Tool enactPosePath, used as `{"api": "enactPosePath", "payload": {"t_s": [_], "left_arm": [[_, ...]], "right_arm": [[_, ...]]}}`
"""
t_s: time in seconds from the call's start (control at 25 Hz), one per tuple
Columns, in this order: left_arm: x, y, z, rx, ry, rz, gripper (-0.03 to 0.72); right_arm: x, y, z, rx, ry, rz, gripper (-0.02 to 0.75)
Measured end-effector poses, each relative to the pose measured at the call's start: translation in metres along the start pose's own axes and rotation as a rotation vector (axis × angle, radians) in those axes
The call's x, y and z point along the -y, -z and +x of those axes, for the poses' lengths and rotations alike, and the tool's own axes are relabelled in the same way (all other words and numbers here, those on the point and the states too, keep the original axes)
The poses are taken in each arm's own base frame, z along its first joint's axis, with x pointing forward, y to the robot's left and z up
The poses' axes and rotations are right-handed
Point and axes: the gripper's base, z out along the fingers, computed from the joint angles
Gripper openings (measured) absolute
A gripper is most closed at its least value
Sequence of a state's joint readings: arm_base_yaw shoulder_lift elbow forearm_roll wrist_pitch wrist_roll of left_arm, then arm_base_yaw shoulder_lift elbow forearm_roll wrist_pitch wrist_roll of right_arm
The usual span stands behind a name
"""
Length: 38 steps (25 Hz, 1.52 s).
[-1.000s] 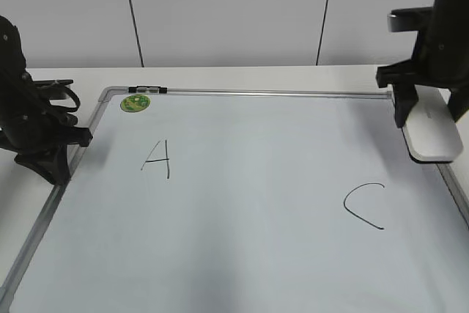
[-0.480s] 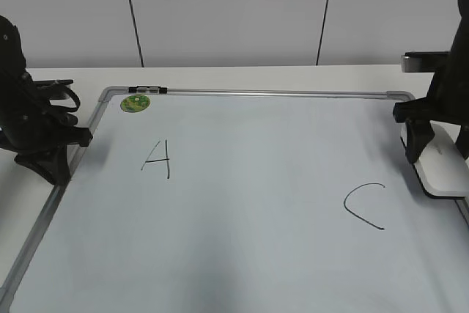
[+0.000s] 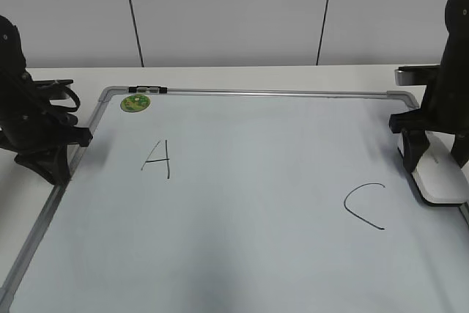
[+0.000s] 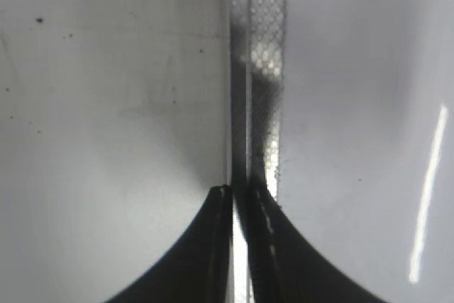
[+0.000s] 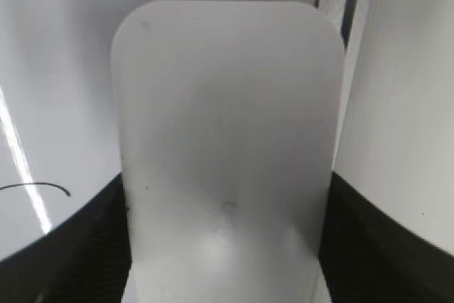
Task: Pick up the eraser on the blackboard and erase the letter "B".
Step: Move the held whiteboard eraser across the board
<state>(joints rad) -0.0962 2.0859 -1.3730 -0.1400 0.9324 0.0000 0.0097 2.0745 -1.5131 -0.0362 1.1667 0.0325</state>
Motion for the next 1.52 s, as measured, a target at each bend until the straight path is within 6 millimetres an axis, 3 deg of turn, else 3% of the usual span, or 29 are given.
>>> {"api": "enactPosePath", "payload": {"t_s": [1.12,1.36,1.52], "left_arm": [[0.0,0.0,0.0,0.0,0.0,0.0,0.054],[0.0,0.0,0.0,0.0,-0.003,-0.001,0.055],[0.0,0.0,0.0,-0.002,-0.006,-0.006,0.08]], "right_arm": [[-0.001,-0.01,-0.003,-0.034,-0.004,-0.01,0.526],[-0.003,-0.011,-0.004,-0.052,-0.016,-0.032,0.652],[-0.002,0.001,-0.011,-0.011,-0.016,-0.033,0.664]]}}
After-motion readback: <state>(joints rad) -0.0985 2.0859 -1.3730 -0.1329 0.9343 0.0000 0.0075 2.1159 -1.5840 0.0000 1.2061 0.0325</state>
